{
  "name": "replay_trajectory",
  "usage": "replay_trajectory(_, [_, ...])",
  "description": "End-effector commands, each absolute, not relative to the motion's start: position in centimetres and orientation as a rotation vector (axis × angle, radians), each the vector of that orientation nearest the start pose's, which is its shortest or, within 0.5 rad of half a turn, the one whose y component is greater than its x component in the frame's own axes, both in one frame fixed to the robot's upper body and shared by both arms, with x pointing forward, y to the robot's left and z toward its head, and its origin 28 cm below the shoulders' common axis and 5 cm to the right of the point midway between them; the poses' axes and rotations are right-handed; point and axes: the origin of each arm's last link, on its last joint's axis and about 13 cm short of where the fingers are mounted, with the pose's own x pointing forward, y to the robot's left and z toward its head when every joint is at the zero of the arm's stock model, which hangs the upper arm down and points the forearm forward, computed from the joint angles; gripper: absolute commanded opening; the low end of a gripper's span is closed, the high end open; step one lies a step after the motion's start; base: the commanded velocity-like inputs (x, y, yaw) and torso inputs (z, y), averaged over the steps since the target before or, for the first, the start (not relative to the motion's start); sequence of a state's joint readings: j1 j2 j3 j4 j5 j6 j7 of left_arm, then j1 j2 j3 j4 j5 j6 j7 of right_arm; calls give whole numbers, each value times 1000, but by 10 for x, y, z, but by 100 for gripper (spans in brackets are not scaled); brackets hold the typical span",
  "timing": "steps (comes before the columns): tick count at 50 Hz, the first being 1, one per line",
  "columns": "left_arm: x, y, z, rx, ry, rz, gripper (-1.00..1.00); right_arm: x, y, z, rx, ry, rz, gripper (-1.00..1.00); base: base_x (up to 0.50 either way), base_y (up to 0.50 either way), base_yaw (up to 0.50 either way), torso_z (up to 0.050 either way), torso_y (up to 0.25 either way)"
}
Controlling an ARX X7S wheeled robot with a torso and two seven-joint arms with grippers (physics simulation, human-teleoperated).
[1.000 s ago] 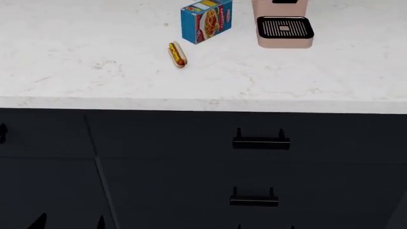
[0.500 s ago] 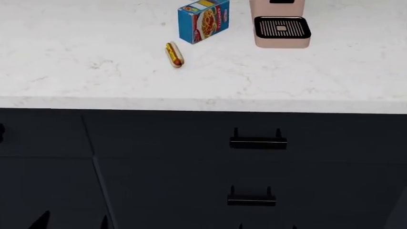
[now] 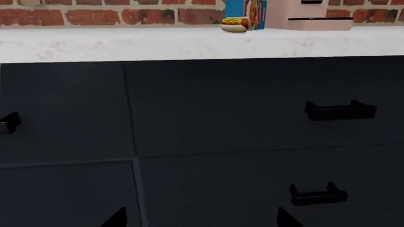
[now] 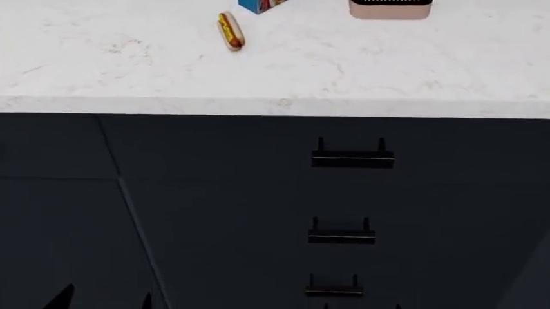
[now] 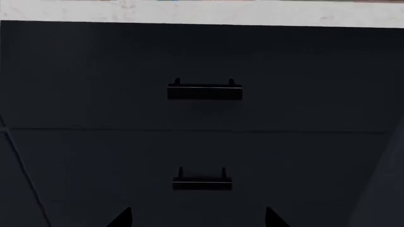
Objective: Open the right drawer.
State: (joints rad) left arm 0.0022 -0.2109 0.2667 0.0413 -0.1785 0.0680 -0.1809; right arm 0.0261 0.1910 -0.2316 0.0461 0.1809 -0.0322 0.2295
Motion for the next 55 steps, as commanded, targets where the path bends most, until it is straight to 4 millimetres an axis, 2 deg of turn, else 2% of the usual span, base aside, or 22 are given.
replay_trajectory(1, [203, 200, 19, 14, -55, -100, 100, 210, -98, 6, -20, 28, -11, 100, 0, 0, 0, 0, -156])
replay_trajectory(24, [204, 201, 18, 7, -52, -93, 100, 208, -97, 10, -27, 23, -6, 100, 0, 0, 0, 0, -156])
replay_trajectory(37, [207, 200, 16, 16, -10, -71, 100, 209, -97, 11, -24, 13, -7, 100, -1, 0, 0, 0, -2])
replay_trajectory(38, [207, 199, 17, -21, 26, -87, 100, 209, -97, 11, -22, 8, -9, 100, 0, 0, 0, 0, 0])
replay_trajectory(39, [207, 199, 17, 16, 22, -77, 100, 209, -98, 11, -22, 7, -8, 100, 0, 0, 0, 0, 0])
replay_trajectory(55, [205, 199, 19, -7, -24, -94, 100, 209, -98, 12, 2, -12, 4, 100, 0, 0, 0, 0, 0])
